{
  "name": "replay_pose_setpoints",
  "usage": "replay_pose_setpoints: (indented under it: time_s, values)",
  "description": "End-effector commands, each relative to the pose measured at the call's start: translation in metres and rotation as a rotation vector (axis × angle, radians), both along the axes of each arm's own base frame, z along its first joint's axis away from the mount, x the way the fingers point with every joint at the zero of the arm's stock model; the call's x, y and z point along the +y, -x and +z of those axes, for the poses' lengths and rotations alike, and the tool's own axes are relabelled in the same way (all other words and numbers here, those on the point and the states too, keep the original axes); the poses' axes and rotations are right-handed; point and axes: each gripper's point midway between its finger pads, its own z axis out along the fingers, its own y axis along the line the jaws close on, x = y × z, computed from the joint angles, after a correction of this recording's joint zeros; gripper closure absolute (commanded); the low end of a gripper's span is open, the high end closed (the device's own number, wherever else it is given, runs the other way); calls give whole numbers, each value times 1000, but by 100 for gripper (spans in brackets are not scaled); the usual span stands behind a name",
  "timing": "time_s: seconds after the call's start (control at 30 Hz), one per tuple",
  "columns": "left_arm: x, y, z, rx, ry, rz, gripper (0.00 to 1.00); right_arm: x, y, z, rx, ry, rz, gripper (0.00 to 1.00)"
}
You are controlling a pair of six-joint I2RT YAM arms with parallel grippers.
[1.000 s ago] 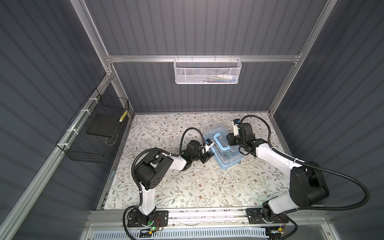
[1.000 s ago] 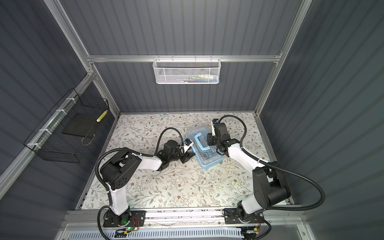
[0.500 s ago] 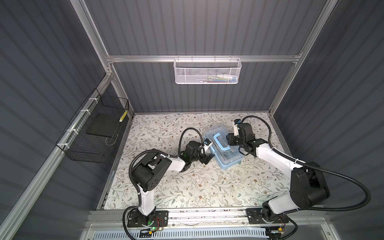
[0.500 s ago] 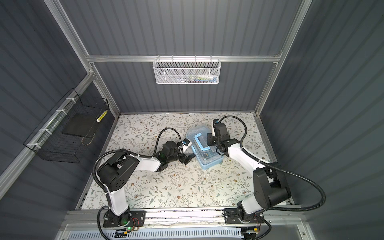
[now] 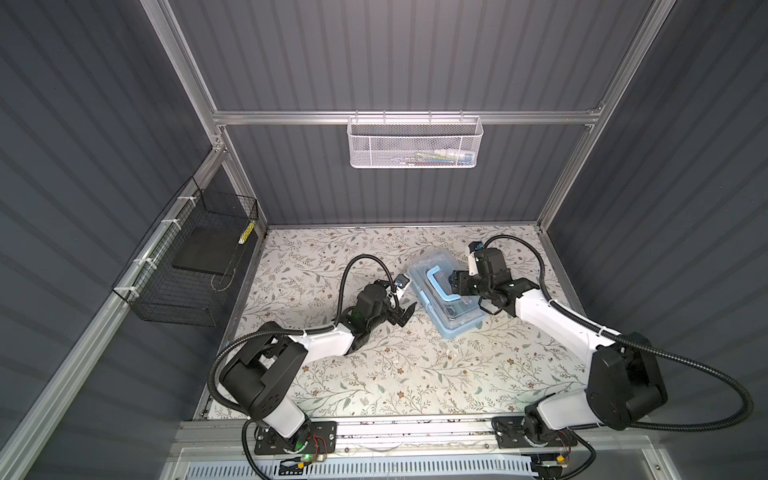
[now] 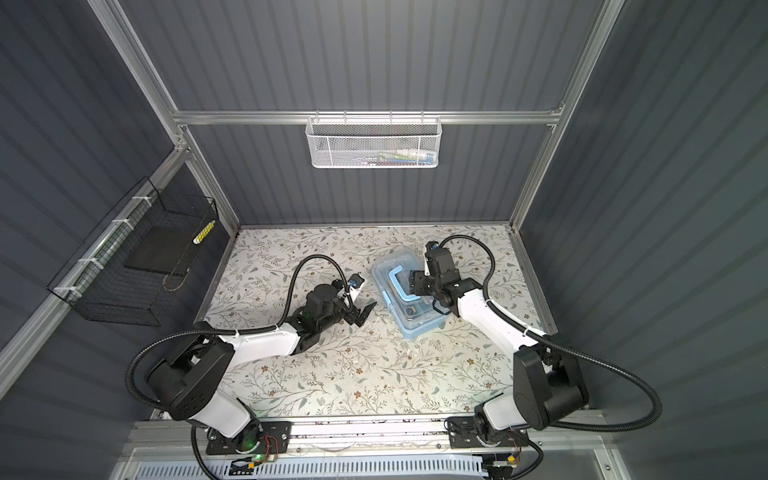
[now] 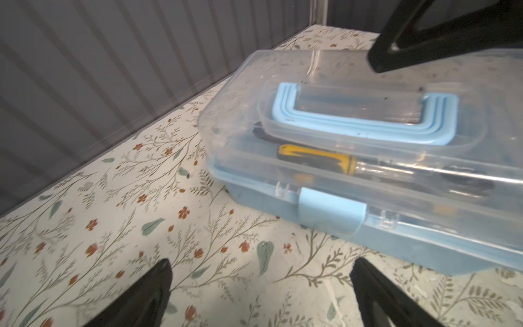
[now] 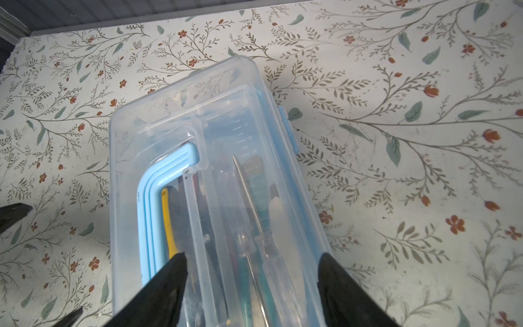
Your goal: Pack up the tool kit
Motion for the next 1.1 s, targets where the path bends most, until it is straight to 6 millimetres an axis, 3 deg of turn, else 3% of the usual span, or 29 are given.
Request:
replay_pose_setpoints:
  time_s: [0.0,0.07,0.3,0.4,0.5,0.67,0.77,0.87,1.07]
  values:
    - [33,-9,2,2,-33,178,0,1,25,-8,97,15,16,14]
    - [45,-13,5,4,-31,250,0,-5,23,3,58,27,-5,2]
    - [95,-15,15,-21,-55,483,0,-46,28,35,-97,144,-101,1]
    - [121,-14,16,-31,-68,587,0,-76,33,39,-206,232,-163,1]
    - [152,-15,13,-21,-76,700,0,-119,41,47,-381,305,-290,1]
    - [193,-15,15,-49,-50,821,0,-162,55,35,-652,262,-401,1]
    - [211,-16,12,-60,-36,869,0,-179,54,22,-684,227,-445,1]
    - [219,-22,10,-56,-36,882,0,-186,43,5,-638,256,-444,1]
    - [239,-33,6,-84,-65,936,0,-188,21,-6,-656,242,-434,1]
